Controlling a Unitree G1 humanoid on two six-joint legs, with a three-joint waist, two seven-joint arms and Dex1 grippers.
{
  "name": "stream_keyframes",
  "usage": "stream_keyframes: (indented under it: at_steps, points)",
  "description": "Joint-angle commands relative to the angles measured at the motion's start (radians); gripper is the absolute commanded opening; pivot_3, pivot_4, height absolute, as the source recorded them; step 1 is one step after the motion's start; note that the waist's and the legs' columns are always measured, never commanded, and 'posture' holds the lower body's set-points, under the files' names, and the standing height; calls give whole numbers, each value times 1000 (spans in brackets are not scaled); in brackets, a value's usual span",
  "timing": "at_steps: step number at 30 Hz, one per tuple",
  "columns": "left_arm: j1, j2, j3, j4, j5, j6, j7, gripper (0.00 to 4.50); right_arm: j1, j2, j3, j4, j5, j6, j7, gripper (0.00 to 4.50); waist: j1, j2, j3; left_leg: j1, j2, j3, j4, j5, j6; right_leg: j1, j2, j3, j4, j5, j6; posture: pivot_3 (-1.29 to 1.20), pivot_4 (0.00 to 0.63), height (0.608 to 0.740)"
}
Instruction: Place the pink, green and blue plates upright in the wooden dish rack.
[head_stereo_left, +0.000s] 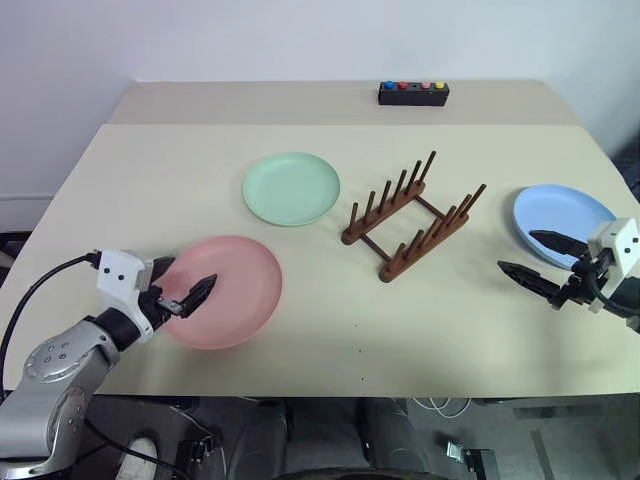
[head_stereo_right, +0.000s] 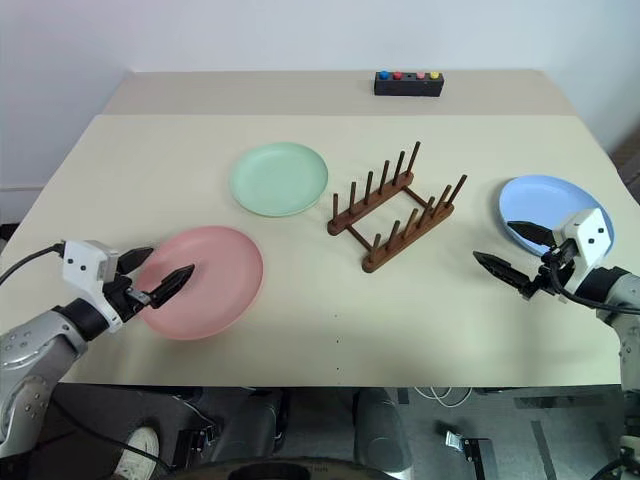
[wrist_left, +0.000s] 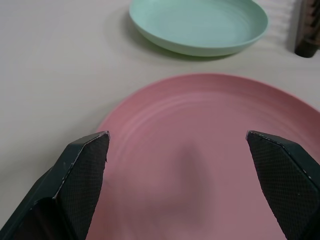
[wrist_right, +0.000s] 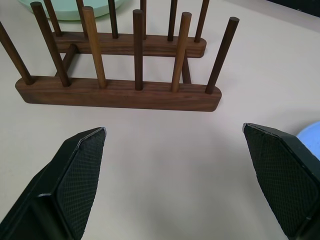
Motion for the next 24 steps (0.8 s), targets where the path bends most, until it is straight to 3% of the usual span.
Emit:
stream_keyframes:
  at_steps: [1, 12, 24]
  points:
    - [6, 8, 1, -40, -9, -2, -14, 4477, -8, -20, -36, -22, 7, -6, -1, 4500, 0, 0, 0, 0, 0, 0, 0, 0, 0, 0, 0, 0, 0, 0, 0, 0, 150, 734]
    - [-36, 21, -20, -20, -10, 7, -54, 4477, 32, 18, -33, -102, 18, 7, -43, 4500, 1, 0, 0, 0, 0, 0, 0, 0, 0, 0, 0, 0, 0, 0, 0, 0, 150, 734]
    - [-125, 28, -149, -31, 9, 35, -83, 4477, 28, 92, 5, -157, 26, 9, -89, 4500, 0, 0, 0, 0, 0, 0, 0, 0, 0, 0, 0, 0, 0, 0, 0, 0, 150, 734]
